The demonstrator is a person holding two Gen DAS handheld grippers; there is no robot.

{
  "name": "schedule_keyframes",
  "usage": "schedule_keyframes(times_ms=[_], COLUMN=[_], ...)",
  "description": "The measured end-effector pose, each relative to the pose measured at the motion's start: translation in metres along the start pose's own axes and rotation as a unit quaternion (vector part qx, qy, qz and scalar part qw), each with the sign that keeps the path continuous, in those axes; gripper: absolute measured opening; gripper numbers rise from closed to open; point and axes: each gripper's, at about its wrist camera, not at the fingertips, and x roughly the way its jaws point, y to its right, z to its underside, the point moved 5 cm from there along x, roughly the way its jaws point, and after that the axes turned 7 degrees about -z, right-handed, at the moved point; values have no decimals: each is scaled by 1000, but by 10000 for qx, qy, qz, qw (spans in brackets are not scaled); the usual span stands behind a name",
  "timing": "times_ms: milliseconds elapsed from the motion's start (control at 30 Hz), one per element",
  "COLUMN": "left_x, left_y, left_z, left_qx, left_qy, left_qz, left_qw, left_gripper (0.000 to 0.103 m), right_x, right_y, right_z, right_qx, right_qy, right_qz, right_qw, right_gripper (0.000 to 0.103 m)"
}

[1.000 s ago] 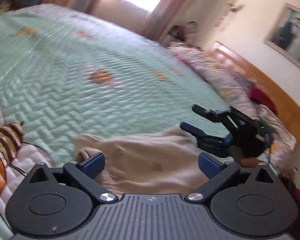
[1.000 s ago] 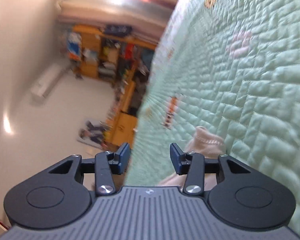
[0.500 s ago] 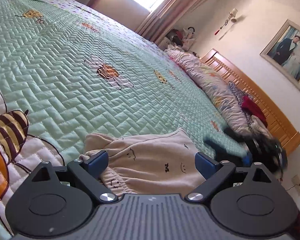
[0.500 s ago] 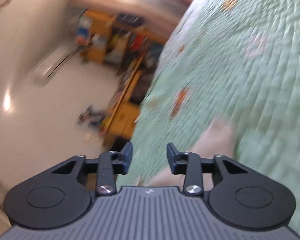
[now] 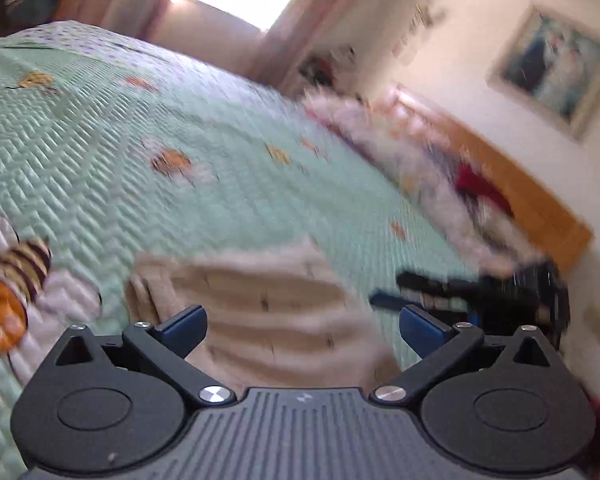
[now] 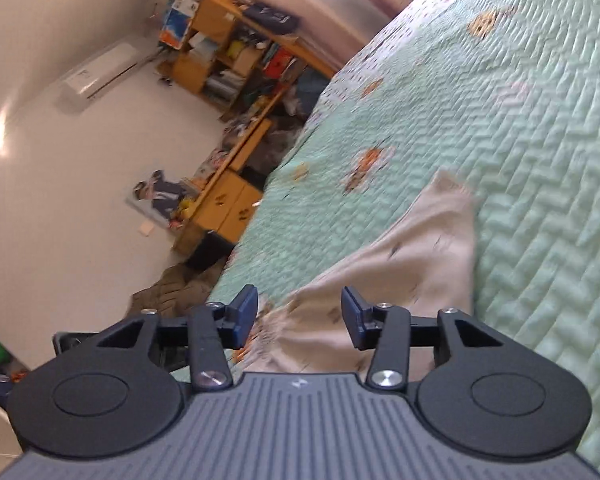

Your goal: Fold clothes

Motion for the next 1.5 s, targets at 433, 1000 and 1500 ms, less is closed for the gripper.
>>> schedule_keyframes(times_ms=[433,1000,1500], left_x=[-12,-2,29], left_y=[-24,50,64], left_z=[11,-44,-32], left_qx=[-219,395,-195], left_qy=[-271,-968,-2373], left_qz=[-1373,-2496,-2449], left_qw=[9899,9627,9398], left_gripper=[102,102,102], right_x=[-4,5,5], right_y=[-4,-62,-64], right_z=[20,7,-2], right_qx=[185,-960,-373], right_qy=[-213,-755,-1868], right_qz=[259,2687,3991], right_qw=[9993,9555,8969], right_gripper=[72,92,92])
